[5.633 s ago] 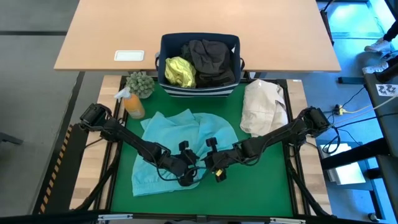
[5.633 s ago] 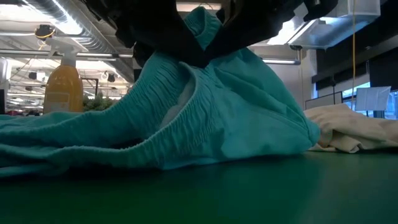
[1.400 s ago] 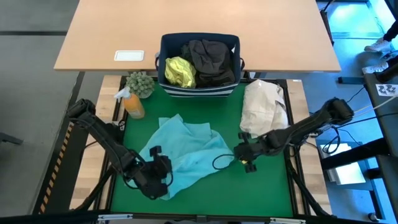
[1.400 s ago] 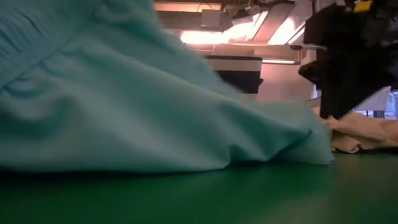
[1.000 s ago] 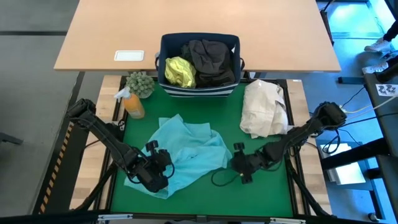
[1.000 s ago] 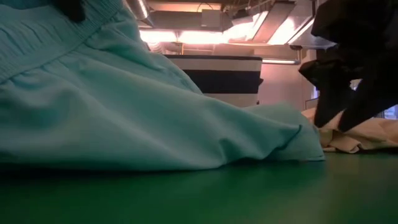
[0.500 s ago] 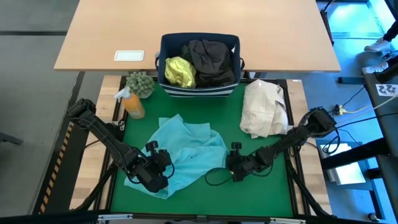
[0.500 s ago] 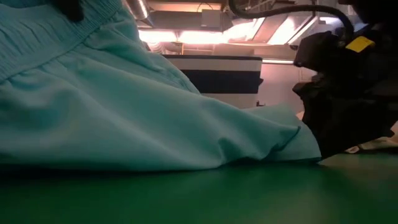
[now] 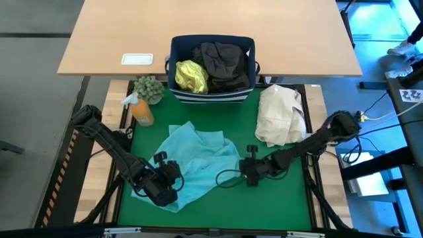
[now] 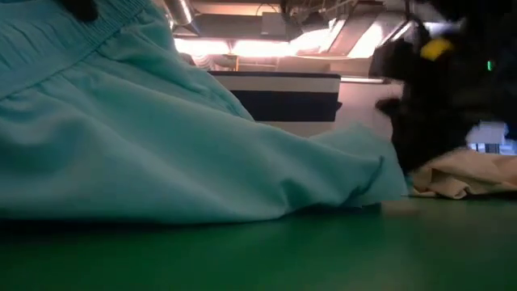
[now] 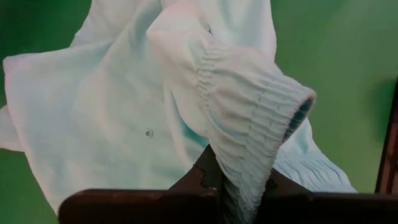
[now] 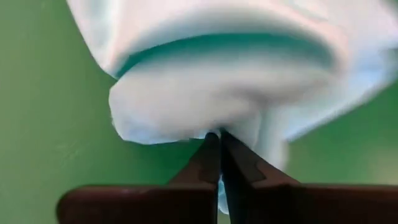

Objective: Fold laundry
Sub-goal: Fold the blue shorts

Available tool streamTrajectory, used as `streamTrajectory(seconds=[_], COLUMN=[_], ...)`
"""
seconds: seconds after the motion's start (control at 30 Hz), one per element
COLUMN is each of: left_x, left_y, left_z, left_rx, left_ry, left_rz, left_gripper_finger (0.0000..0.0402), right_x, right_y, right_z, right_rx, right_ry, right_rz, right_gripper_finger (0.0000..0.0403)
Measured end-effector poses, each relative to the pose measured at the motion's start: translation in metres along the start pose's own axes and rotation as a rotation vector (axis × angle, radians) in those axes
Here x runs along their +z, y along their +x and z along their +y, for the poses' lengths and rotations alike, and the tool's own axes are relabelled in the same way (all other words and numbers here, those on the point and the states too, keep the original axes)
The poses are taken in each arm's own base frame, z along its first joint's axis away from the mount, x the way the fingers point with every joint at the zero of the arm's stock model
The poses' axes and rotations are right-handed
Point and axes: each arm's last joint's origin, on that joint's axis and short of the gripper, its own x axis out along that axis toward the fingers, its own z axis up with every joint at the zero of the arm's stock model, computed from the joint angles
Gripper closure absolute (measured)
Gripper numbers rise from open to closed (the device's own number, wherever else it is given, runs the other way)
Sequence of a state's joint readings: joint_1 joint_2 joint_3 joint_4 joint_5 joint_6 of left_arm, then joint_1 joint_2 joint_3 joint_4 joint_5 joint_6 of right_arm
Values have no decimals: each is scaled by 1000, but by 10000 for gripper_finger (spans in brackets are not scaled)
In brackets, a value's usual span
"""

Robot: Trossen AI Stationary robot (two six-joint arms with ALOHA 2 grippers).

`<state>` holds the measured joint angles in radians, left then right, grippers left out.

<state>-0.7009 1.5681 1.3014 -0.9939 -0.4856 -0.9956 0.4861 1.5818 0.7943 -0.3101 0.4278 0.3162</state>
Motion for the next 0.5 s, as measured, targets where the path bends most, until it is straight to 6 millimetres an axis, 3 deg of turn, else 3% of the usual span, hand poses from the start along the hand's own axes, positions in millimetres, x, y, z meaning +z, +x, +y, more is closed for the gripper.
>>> streamTrajectory(seconds=[0.23,0.5], left_x=[-13,-24], left_y=[-9,-25], left_z=[-11,-39], left_rx=[-53,-242], left_ry=[-24,-17], left_rz=[-10,-118], left_gripper_finger=[392,392], right_x=[9,12], right_y=[-53,-84], right_z=[-15,-28], right_rx=[-107,-147], right_ry=[22,43], right_rz=[-72,-191], right_gripper_finger=[401,402])
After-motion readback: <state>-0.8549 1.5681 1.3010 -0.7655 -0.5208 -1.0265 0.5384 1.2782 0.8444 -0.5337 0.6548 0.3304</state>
